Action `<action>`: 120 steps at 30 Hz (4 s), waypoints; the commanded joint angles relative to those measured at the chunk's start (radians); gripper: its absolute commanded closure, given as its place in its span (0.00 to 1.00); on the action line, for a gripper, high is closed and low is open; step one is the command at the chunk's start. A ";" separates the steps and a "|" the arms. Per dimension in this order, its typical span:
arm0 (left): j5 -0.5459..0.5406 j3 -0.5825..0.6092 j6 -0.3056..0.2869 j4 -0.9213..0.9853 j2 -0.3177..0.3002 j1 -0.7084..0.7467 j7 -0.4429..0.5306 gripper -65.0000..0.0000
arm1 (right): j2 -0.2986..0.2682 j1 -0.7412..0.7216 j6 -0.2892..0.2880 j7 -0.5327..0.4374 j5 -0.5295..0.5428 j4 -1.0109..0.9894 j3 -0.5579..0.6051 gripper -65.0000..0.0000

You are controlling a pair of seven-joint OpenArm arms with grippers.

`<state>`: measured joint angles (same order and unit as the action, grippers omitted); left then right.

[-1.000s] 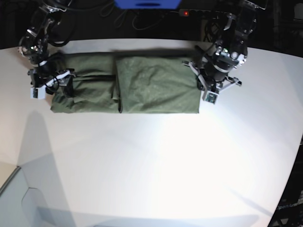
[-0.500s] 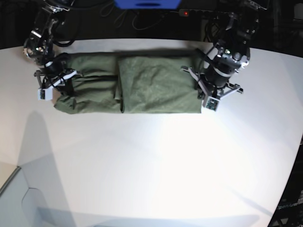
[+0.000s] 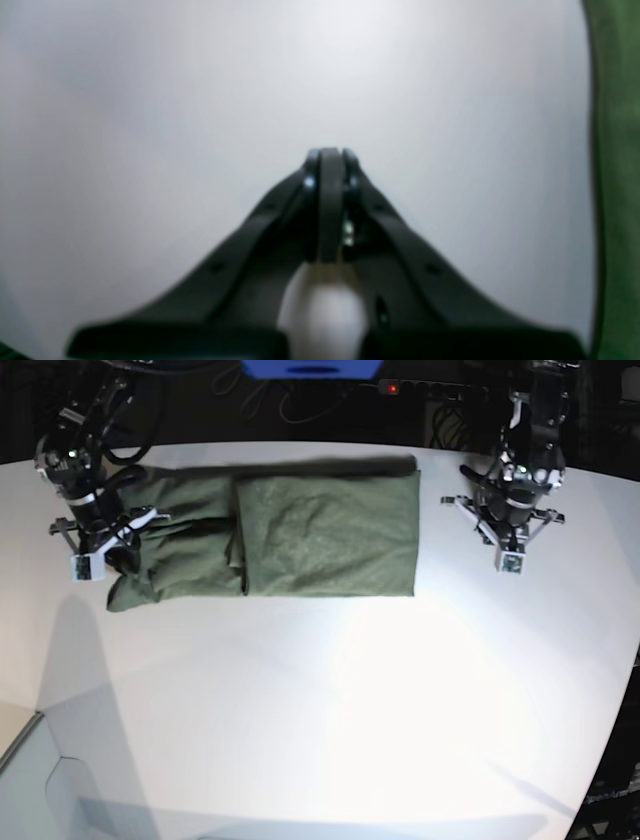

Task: Layout the t-shirt on the table in an organized manner, then fold the t-shirt properly
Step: 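Grasp the strip's other end with the right gripper and fold it over the stack, then press the folded bundle flat with the right gripper and lift away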

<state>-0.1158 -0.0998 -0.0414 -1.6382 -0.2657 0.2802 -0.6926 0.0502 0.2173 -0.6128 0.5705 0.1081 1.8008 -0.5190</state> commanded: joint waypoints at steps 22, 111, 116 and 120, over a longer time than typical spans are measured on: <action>0.011 0.068 0.001 0.082 0.104 -0.074 0.015 1.00 | 0.020 0.070 0.004 -0.028 0.012 0.204 0.511 1.00; 0.001 -0.222 -0.001 -0.027 0.087 0.038 0.023 1.00 | 0.107 -0.256 0.000 -0.073 0.017 -0.160 1.003 0.63; 0.001 -0.242 -0.001 -0.035 0.082 0.040 0.024 1.00 | 0.107 -0.223 0.000 -0.073 0.017 -0.158 0.867 0.64; 0.001 -0.254 -0.001 -0.078 0.090 0.035 0.020 1.00 | 0.101 -0.183 0.000 -0.073 0.017 -0.158 0.759 0.81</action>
<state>-0.1165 -0.3500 -0.0456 -1.6958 -0.1677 0.3222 -0.6918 0.1436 0.0422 -0.6056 0.5259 0.1055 1.6234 0.2340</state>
